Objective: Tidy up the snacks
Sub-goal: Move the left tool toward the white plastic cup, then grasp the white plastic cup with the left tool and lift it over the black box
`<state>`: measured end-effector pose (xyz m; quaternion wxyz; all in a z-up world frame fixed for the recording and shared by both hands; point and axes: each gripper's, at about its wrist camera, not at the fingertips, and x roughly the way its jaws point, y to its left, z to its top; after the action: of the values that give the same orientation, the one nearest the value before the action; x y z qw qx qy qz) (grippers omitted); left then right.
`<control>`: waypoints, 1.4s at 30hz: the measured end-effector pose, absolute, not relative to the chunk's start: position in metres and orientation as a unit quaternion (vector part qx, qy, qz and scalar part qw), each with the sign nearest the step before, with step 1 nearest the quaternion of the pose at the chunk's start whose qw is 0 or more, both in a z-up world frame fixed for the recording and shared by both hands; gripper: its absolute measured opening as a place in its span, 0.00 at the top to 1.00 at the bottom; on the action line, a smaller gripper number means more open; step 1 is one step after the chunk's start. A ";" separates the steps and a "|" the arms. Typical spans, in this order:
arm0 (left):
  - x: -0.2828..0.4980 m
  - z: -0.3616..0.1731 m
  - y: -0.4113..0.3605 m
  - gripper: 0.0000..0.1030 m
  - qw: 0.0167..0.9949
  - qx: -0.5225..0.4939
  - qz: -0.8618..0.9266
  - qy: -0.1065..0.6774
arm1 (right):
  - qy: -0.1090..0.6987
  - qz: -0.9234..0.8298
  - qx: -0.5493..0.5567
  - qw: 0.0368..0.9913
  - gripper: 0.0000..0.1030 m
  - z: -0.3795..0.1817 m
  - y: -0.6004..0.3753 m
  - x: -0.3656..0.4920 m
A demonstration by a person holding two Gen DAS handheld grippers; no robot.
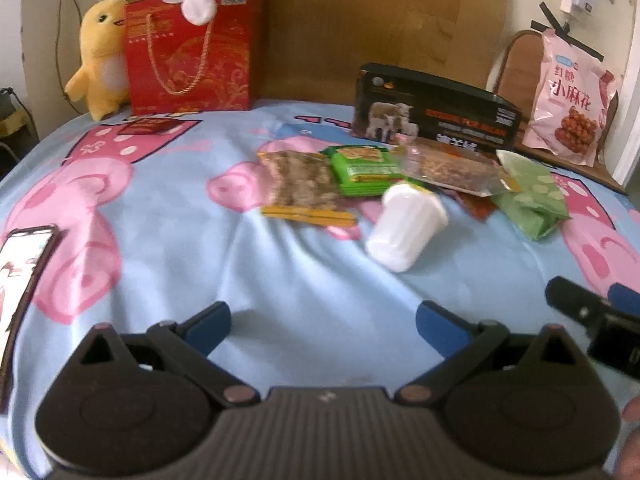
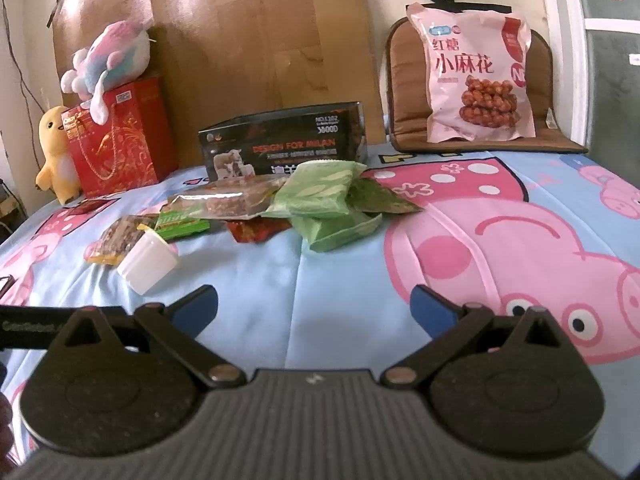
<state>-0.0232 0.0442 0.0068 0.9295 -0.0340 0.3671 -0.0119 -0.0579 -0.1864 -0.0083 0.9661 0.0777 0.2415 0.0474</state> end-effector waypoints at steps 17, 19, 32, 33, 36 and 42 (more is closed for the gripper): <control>0.027 0.044 0.068 0.43 0.916 -0.084 -0.205 0.334 | 0.289 0.273 0.021 0.917 0.60 0.016 -0.143 -0.012; 0.039 0.036 0.067 0.50 0.900 -0.108 -0.220 0.360 | 0.285 0.285 -0.004 0.915 0.59 0.017 -0.136 -0.010; 0.066 0.056 0.046 0.64 0.897 -0.108 -0.218 0.369 | 0.246 0.302 -0.040 0.920 0.59 0.029 -0.127 0.005; 0.075 0.068 0.041 0.64 0.902 -0.102 -0.223 0.357 | 0.230 0.295 -0.041 0.926 0.59 0.036 -0.131 0.008; 0.117 0.094 0.017 0.64 0.908 -0.086 -0.242 0.332 | 0.195 0.265 -0.037 0.944 0.60 0.058 -0.146 0.036; 0.224 0.096 -0.031 0.64 0.905 -0.082 -0.240 0.341 | 0.214 0.195 0.007 0.957 0.60 0.074 -0.178 0.129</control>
<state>0.2235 -0.0312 0.0964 0.9052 -0.0820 0.3407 -0.2404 0.1285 -0.1782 0.0736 0.9571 0.0070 0.2142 0.1953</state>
